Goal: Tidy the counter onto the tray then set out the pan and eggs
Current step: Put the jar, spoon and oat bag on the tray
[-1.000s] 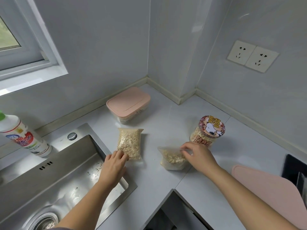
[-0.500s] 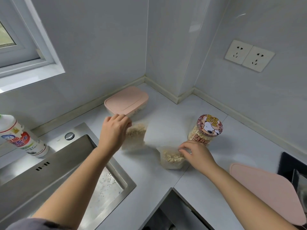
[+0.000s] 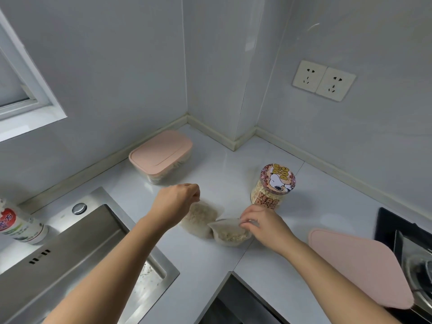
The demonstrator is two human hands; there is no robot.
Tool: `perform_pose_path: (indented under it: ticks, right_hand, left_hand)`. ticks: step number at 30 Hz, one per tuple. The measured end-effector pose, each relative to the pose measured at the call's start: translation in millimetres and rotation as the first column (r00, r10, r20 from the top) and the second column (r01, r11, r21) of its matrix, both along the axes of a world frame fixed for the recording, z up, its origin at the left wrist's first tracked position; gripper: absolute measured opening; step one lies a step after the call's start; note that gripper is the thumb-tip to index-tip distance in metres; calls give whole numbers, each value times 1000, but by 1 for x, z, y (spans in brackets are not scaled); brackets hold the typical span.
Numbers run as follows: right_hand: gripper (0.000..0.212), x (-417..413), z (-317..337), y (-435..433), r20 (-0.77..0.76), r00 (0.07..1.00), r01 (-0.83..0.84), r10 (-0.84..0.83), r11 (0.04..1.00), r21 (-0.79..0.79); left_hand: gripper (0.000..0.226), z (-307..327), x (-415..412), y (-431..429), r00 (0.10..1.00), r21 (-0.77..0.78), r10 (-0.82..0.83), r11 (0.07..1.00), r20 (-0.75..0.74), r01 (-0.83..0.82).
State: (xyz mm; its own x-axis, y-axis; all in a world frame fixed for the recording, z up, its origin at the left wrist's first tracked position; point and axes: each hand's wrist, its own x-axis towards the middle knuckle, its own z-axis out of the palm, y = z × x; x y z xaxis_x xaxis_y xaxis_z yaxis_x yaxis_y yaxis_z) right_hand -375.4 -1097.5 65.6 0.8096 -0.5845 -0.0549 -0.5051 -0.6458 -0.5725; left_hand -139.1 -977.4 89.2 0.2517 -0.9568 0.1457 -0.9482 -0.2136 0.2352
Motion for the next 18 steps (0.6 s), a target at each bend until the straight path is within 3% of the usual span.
perform_pose_path:
  ticks: [9,14,18]
  right_hand:
    - [14,0,0,-3,-24,1000,-9,9,1000,3]
    - [13,-3,-5,-3,37,999,12,-13,1000,18]
    - [10,-5,-9,-5,120,993,10,-3,998,-57]
  left_hand:
    - [11,8,6,-34,996,-67,92,993,-19,-93]
    - [12,9,-1,-44,995,-79,70,994,-76,-77]
    - [11,11,-18,-49,989,-29,1,1000,-145,-6]
